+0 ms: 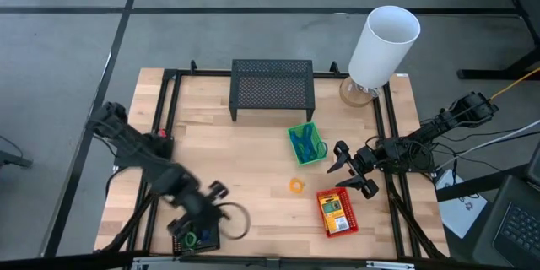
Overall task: Pick & Place Office Desk Supplies
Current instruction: Put the violet spring keychain into the black basket, then put the orange spring keychain into the black basket
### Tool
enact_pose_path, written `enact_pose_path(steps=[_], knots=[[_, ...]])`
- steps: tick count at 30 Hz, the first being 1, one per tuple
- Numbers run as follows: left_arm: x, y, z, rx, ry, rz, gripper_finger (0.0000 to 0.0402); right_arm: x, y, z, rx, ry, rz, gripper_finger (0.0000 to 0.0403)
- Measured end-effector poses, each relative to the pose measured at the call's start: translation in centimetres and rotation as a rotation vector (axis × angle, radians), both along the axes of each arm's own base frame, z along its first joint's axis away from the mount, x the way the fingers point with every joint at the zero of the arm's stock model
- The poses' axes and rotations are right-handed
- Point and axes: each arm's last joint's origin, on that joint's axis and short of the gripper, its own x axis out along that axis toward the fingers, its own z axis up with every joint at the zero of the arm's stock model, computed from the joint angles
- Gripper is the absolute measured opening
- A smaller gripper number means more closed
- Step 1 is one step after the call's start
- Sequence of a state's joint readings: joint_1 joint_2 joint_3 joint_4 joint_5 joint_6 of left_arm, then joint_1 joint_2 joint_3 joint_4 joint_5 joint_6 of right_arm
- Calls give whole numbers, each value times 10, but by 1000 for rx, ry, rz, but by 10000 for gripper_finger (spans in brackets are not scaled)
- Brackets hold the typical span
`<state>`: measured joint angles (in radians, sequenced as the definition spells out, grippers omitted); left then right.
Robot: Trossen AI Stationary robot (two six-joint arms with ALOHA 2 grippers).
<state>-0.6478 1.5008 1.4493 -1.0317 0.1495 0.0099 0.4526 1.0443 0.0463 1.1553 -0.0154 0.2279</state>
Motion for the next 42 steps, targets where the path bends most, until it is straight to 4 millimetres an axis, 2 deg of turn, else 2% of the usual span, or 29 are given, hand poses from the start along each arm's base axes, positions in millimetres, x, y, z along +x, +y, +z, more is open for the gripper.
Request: enact_pose_path(steps=[4,8,13,16,20,29,35,38,42], knots=[[-31,-14,-9,-16,33,82,3,0,0,0,1,-2,0,229],[-48,-36,-42,-52,46,99,2,0,0,0,2,-4,0,229],[-56,-52,-76,-161,-12,99,3,0,0,0,4,-3,-14,229],[-58,-50,-93,-156,-7,140,3,0,-1,0,4,-2,-27,229],[-56,-43,-103,-130,-6,216,26,0,-1,0,2,-3,-27,229],[-44,-35,-100,-150,-5,240,121,0,-1,0,3,-3,-27,229],[-26,-31,-78,-117,-166,156,155,0,-1,0,-1,-5,-28,229],[-9,-18,-67,-63,-257,180,159,0,-1,0,-1,-5,-28,229],[19,14,-61,-9,-334,242,155,0,-1,0,0,-5,-35,229]])
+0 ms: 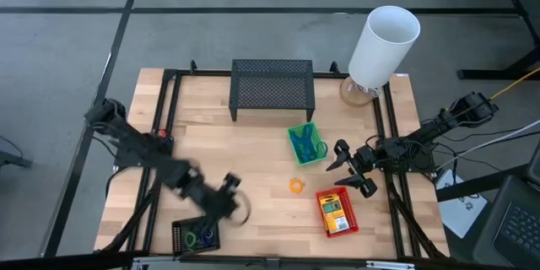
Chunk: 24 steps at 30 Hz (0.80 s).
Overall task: Pick & Place Office Desk Supplies
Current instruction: Put the orange spring keychain into the black basket
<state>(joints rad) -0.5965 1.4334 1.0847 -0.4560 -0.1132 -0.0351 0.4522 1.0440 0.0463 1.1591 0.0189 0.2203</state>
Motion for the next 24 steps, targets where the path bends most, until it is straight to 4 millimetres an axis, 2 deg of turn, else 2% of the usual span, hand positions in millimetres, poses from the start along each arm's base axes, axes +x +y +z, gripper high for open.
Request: enact_pose_path(steps=[6,11,18,24], knots=[[42,51,-3,38,-90,29,148,0,0,0,0,0,0,229],[79,76,-23,-20,-147,-30,148,0,0,0,-1,0,0,229],[119,86,-71,45,-102,-47,148,0,0,0,-1,1,6,229],[159,72,-95,111,-77,-115,148,0,0,0,0,1,8,229]])
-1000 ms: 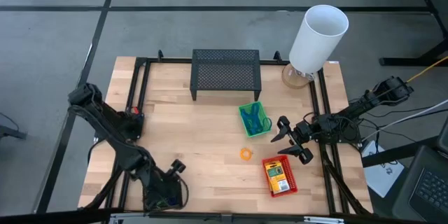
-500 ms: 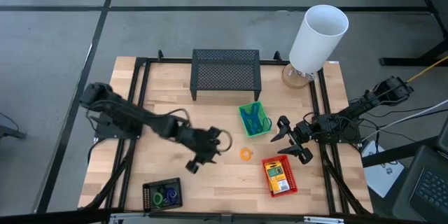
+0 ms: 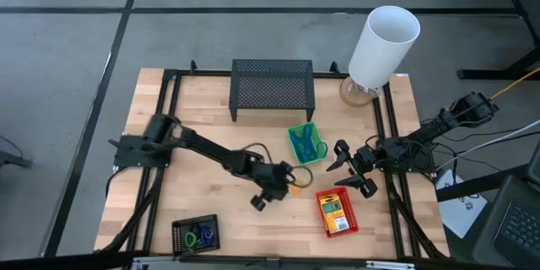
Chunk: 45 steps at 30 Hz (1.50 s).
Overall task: Pick & Place Office Desk Supplies
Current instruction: Put the orange spring keychain into the black basket
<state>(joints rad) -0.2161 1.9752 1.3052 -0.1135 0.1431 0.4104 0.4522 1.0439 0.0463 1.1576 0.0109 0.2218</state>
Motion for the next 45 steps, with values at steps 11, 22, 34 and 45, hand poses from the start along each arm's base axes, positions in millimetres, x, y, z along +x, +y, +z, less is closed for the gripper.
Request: enact_pose_path(steps=[11,22,34,45], knots=[[44,-12,-7,187,26,-20,148,0,0,-1,3,9,1,229],[49,17,-20,113,159,57,147,0,0,-1,5,13,2,229],[26,-11,-32,39,386,-94,22,0,0,-1,4,15,2,229],[-23,-65,-8,71,594,-250,5,0,0,-2,20,33,6,229]])
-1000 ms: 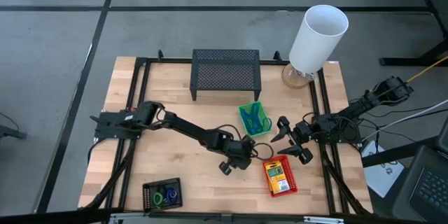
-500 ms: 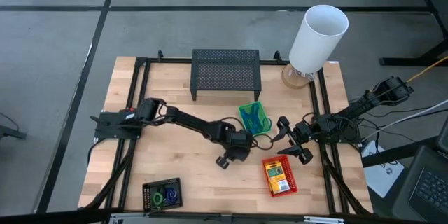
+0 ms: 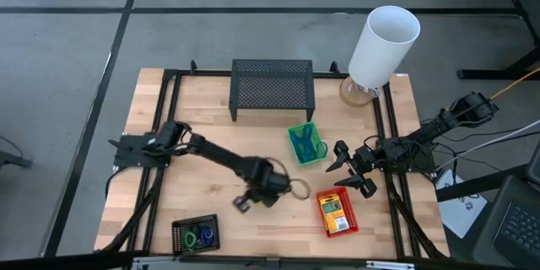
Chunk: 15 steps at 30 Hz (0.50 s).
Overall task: Pick & Place Office Desk Supplies
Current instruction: Put the orange spring keychain into the black basket
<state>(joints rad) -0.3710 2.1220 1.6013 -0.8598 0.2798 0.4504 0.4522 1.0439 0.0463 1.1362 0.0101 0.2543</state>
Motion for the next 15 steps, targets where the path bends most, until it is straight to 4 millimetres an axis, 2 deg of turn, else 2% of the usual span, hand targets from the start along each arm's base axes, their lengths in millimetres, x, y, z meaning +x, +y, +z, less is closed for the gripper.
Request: enact_pose_path(steps=[2,4,7,15], knots=[[-13,-9,13,7,25,-18,4,0,0,0,0,0,0,229],[-26,-18,37,7,-10,-30,4,0,0,0,0,1,0,229],[-52,-32,77,-18,-42,-35,3,0,0,0,0,0,0,229],[-129,-59,157,-58,-182,54,3,0,0,0,0,0,0,229]])
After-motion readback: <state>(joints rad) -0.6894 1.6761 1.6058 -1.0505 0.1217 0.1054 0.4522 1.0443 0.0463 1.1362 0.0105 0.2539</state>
